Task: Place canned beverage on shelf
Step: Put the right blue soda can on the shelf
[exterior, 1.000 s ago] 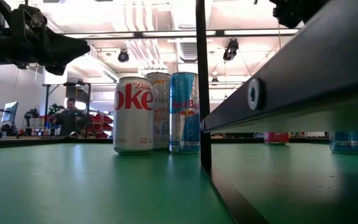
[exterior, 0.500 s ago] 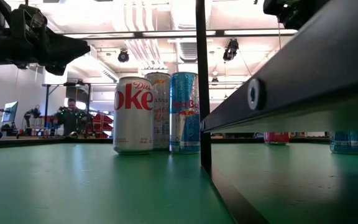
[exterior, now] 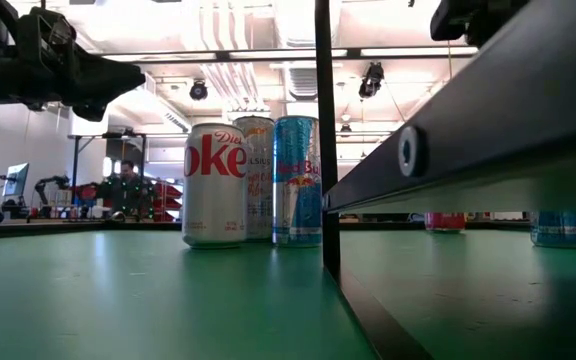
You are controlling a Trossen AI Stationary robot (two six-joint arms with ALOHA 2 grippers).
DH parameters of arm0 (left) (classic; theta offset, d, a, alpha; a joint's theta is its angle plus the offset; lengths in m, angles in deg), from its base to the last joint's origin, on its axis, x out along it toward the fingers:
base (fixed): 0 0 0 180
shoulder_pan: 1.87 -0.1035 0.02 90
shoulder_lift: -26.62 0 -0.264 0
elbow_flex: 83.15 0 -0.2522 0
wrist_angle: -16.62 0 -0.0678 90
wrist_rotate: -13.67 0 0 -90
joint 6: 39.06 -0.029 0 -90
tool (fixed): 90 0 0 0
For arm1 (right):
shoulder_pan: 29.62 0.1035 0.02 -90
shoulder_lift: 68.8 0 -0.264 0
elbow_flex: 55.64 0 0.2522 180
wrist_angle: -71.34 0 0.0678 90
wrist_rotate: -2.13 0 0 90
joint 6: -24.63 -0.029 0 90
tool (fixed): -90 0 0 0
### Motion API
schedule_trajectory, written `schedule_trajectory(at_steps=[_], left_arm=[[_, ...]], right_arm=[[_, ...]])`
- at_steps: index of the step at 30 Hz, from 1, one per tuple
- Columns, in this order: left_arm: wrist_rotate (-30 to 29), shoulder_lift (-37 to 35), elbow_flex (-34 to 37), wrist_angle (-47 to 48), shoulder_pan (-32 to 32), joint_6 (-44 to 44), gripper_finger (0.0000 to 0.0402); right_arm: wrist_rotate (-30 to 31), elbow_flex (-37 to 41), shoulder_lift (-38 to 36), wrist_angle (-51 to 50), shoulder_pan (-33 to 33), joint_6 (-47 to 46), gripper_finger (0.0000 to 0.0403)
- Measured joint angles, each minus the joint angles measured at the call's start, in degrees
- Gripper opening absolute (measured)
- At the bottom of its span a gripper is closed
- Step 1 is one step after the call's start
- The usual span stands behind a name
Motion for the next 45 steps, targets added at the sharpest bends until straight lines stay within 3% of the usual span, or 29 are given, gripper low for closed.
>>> schedule_trajectory(at_steps=[10,26,45], left_arm=[[0.0,0.07,0.0,0.0,0.0,0.0,0.0088],[-0.01,0.11,0.0,-0.01,-0.01,0.01,0.0088],[-0.01,0.11,0.0,0.0,0.0,0.01,0.0088]], right_arm=[[4.95,0.0,1.58,0.08,5.26,-14.09,0.0214],[9.57,1.8,2.59,-3.28,6.95,-19.15,0.0338],[14.18,13.46,-0.68,7.81,6.95,-20.91,0.0345]])
